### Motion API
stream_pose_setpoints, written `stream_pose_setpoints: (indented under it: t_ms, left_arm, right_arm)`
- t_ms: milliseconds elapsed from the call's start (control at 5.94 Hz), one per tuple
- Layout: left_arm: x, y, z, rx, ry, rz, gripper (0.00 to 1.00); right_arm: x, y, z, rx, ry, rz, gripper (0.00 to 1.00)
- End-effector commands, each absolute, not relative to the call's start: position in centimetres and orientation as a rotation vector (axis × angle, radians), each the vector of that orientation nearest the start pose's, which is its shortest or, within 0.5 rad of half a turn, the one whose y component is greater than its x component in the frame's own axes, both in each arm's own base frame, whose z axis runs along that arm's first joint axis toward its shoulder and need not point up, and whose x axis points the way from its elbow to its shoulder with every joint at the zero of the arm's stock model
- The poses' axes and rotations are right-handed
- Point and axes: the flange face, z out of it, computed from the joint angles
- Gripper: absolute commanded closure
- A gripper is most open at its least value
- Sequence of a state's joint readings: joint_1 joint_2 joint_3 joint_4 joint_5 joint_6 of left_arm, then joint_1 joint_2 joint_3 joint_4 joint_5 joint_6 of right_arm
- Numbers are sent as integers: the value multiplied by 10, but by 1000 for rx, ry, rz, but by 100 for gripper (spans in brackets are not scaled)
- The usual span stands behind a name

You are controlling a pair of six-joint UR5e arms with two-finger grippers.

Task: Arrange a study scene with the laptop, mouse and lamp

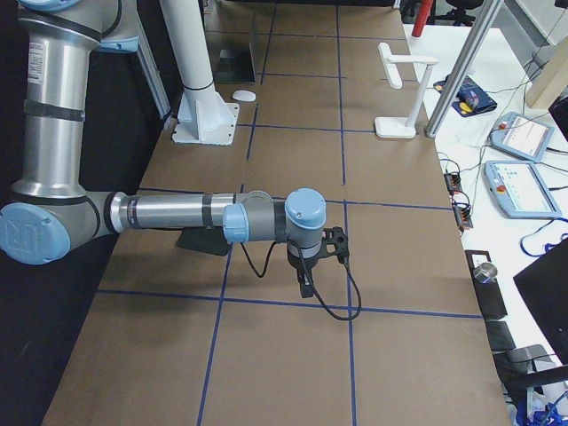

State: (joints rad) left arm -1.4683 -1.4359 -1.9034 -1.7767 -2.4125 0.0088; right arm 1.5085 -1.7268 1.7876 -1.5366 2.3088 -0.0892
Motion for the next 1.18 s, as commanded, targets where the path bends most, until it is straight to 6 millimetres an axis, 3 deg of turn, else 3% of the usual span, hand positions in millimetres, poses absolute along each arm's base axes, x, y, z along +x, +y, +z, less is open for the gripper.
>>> stream_pose_setpoints:
  t_ms: [0, 337, 505, 842, 1010]
  left_arm:
    - [40, -447, 480, 615, 899, 519, 0]
    - [96, -428, 464, 683, 974, 687, 0]
    - [121, -404, 458, 729, 1008, 788, 0]
    - [142, -330, 393, 763, 1124, 971, 0]
    - [153, -294, 379, 770, 1149, 1100, 0]
  right_arm:
    - [39, -435, 622, 101, -739, -180, 0]
    - [38, -435, 622, 101, -737, -182, 0]
    - [38, -436, 622, 102, -737, -183, 0]
    - [38, -435, 623, 101, -735, -184, 0]
    - [38, -435, 623, 101, -735, -184, 0]
